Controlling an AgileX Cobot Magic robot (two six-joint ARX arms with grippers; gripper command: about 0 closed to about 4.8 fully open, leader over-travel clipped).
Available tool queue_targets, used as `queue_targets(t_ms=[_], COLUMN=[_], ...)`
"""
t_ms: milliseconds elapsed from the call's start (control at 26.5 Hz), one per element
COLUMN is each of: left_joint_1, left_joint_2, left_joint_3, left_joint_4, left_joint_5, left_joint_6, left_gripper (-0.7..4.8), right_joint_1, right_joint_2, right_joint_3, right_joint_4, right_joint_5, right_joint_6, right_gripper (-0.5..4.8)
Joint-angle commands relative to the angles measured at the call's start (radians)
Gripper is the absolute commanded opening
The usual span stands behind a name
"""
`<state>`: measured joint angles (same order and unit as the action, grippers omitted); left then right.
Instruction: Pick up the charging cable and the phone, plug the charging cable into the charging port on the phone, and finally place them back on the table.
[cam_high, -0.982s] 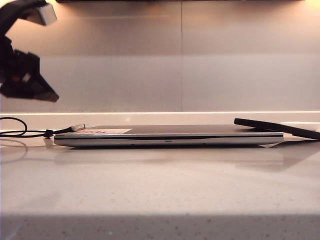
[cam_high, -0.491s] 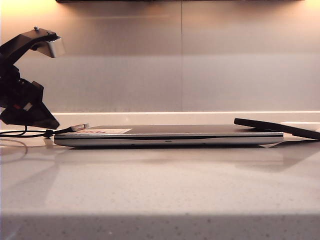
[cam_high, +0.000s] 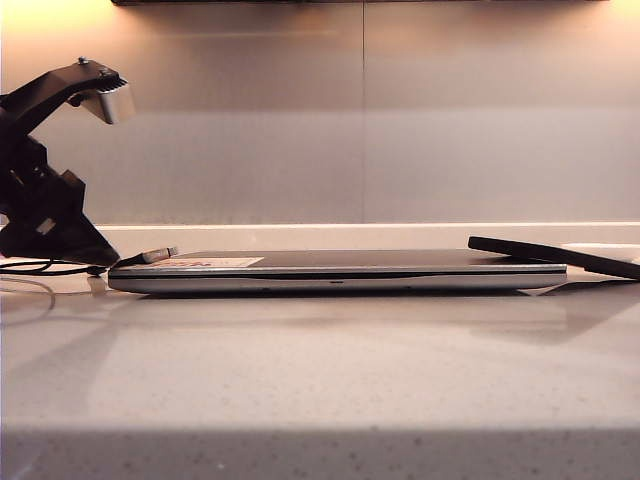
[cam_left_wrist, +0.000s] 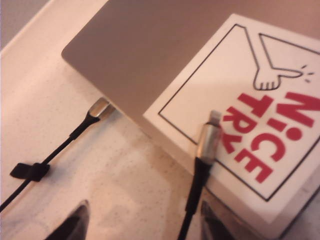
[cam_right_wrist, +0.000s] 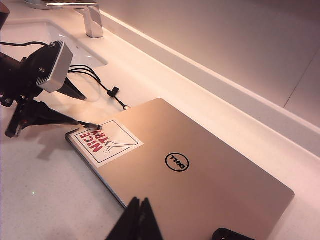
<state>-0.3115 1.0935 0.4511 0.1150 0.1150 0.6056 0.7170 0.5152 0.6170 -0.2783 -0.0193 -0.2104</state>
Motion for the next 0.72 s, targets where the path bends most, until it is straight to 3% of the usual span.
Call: queue_targets(t_ms=[38, 718], left_joint_1=[0.001, 0.001], left_joint_2=[-0.003, -0.001], left_joint_3=[0.002, -0.043], left_joint_4=[0.008, 0.061], left_joint_5=[0.002, 0.002], left_joint_6=[0.000, 0.000], left_gripper=[2.78, 2.67], right_joint_1=[0.001, 0.002], right_joint_2=[-0.002, -0.002], right_joint_3=[0.007, 0.007], right_joint_4=[0.018, 0.021], right_joint_5=[0.002, 0.002], right_joint_6=[-0.002, -0.002], right_gripper=[-0.02, -0.02])
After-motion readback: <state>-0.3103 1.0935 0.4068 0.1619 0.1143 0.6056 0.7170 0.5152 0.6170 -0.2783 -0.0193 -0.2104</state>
